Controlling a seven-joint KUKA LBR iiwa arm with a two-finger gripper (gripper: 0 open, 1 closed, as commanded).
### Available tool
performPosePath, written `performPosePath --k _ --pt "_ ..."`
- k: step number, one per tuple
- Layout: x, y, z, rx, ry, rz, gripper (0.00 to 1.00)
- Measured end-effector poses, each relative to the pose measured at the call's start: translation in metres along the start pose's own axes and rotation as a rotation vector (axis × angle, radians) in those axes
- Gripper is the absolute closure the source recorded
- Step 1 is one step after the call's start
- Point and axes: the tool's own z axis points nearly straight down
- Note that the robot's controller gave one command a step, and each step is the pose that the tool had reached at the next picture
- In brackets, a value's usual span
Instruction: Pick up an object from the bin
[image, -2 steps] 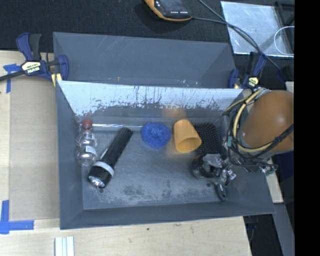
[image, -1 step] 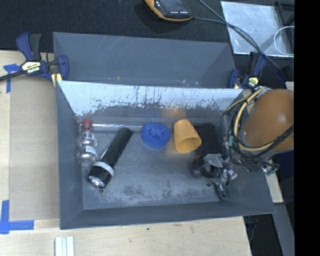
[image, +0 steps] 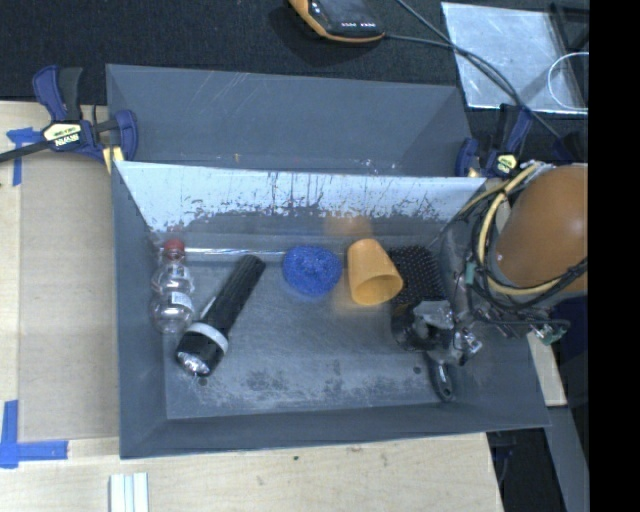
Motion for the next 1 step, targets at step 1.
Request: performPosePath --k 1 --pt "-0.001 -0.0009 -0.0169 0.003 -0.003 0.001 1.0"
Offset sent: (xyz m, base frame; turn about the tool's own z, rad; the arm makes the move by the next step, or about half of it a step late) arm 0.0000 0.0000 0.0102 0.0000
